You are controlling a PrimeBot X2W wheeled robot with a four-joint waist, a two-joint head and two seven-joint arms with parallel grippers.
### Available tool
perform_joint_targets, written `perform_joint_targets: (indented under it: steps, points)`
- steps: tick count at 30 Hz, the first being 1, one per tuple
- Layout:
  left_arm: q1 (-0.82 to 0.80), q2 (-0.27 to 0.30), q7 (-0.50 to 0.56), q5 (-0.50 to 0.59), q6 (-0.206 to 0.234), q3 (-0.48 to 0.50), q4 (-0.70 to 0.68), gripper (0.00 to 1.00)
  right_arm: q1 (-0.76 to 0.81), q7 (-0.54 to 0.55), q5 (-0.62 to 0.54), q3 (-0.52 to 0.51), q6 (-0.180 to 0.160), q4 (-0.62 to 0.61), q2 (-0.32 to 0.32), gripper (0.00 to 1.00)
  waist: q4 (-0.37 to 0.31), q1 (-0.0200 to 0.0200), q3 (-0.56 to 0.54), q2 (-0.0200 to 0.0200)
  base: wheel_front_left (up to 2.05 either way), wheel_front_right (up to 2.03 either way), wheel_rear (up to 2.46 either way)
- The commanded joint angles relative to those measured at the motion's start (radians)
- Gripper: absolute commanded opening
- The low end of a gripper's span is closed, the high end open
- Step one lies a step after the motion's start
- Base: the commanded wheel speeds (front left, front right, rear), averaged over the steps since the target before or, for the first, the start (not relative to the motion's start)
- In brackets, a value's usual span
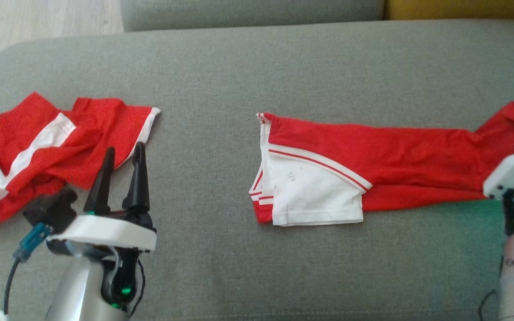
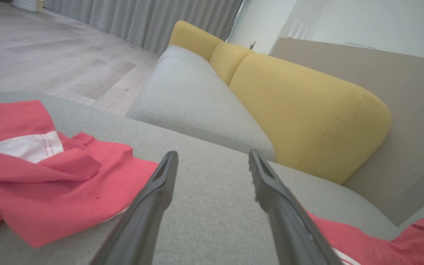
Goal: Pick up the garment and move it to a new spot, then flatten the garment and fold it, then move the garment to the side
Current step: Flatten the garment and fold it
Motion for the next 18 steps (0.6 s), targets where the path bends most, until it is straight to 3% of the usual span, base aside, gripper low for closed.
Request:
perform_joint_targets:
  steps: [1,14,18]
  points:
    - [-0.018,0.004,-0.012,-0.001,-0.006,0.035,-0.025,1.00,-0.045,0.007,0.033,0.055,0.003,-0.043,0.004,0.00,-0.003,0.0000,-0.018,0.0000,0.00,0.00,0.00]
    - [0.019,-0.004,-0.012,-0.014,-0.006,0.035,0.005,1.00,0.040,0.088,0.565,0.498,0.003,-0.205,0.012,0.00,0.020,0.0000,-0.049,0.0000,0.00,0.00,0.00]
    - [0.019,-0.004,-0.012,-0.014,-0.006,0.032,0.012,1.00,0.065,0.067,0.653,0.604,0.003,-0.218,0.012,0.00,0.030,0.0000,-0.051,0.0000,0.00,0.00,0.00]
